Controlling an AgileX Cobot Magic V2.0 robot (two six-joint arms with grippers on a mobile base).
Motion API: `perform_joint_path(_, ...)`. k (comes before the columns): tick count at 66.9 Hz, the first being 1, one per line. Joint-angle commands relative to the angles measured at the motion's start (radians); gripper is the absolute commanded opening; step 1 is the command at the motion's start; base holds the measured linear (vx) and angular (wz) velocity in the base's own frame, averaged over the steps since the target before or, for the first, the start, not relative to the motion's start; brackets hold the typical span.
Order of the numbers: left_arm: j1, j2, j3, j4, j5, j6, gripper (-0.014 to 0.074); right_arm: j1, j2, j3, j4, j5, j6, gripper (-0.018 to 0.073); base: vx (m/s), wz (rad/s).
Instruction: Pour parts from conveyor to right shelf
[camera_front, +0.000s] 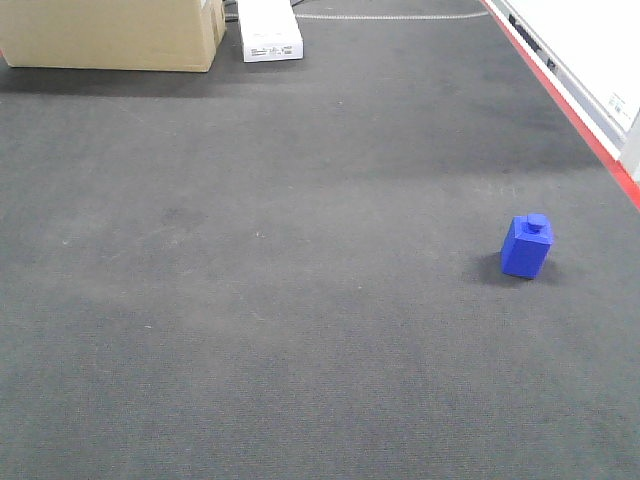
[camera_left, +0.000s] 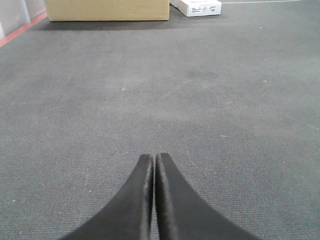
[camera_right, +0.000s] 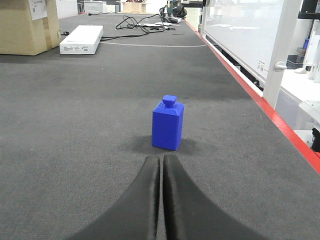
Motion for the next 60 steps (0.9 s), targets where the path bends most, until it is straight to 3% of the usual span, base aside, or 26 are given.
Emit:
perform_joint_path(1, -0.007, 0.018, 0.024, -0.007, -0.074, -0.005, -0.0006, -0.001, -0.014, -0.003, -0.004, -0.074, -0.001, -0.0003, 0.00, 0.00)
perform_joint_path(60, -0.007, 0.018, 0.024, -0.007, -0.074, -0.005, -0.0006, -0.001, -0.014, -0.003, -0.005, -0.102, -0.001, -0.0003, 0.00, 0.00)
